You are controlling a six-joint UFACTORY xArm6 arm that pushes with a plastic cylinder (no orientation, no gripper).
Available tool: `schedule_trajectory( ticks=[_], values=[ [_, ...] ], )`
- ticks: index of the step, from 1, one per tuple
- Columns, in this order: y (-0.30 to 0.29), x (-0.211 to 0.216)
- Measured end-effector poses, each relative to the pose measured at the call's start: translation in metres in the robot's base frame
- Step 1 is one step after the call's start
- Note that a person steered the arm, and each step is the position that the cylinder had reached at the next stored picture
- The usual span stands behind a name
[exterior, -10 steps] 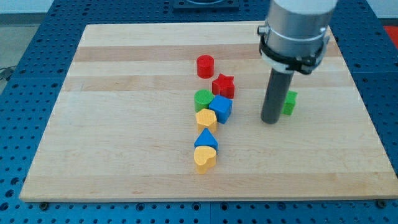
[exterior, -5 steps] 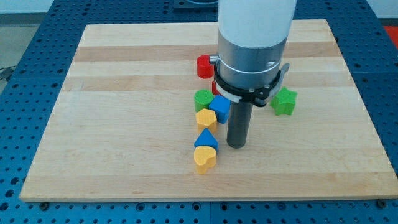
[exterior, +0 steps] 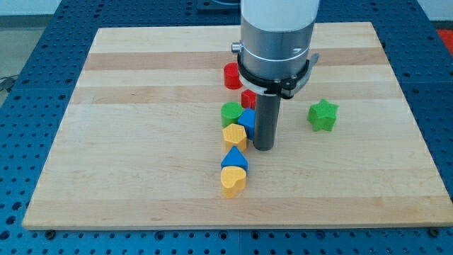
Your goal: Push the red star into a red circle using blue cube
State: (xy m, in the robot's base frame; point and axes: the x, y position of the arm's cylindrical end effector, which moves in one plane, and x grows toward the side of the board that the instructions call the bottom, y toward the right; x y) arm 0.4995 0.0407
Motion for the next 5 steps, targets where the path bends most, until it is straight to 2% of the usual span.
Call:
schedule_trajectory(
  ticks=[3, 5],
  values=[
    [-0.010, 0.014],
    [-0.006, -0.022]
  ],
)
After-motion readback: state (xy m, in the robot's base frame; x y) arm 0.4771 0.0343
